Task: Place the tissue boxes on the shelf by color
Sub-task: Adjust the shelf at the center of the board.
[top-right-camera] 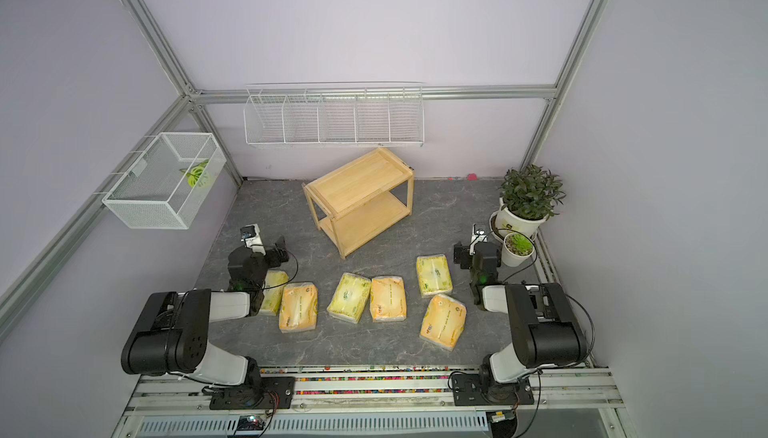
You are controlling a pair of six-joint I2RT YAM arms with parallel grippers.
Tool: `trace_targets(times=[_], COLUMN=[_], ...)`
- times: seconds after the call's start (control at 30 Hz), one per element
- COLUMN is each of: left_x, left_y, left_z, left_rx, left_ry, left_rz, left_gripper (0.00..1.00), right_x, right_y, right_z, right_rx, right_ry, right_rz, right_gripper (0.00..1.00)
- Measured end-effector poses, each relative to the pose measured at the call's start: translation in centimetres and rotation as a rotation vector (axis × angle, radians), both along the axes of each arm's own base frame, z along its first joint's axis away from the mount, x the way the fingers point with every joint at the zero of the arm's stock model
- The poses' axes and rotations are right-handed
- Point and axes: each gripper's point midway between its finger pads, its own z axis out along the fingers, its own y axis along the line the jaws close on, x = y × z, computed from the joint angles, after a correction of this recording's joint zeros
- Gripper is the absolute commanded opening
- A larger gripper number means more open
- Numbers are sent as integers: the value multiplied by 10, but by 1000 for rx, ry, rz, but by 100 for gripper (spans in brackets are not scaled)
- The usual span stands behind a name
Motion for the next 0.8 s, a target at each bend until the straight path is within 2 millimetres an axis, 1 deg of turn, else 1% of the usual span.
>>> trace_targets(times=[0.67,0.8], left_x=[0,-1], left_y=[0,0], left_z=[0,1], left_rx=[0,0], left_ry=[0,20], left_rz=[0,2], left_gripper=[100,100], right_x=[0,-3], right_y=[0,-2], right_z=[0,8], right_rx=[3,1], right_ry=[0,-8], right_rz=[-2,-15], right_gripper=[99,99])
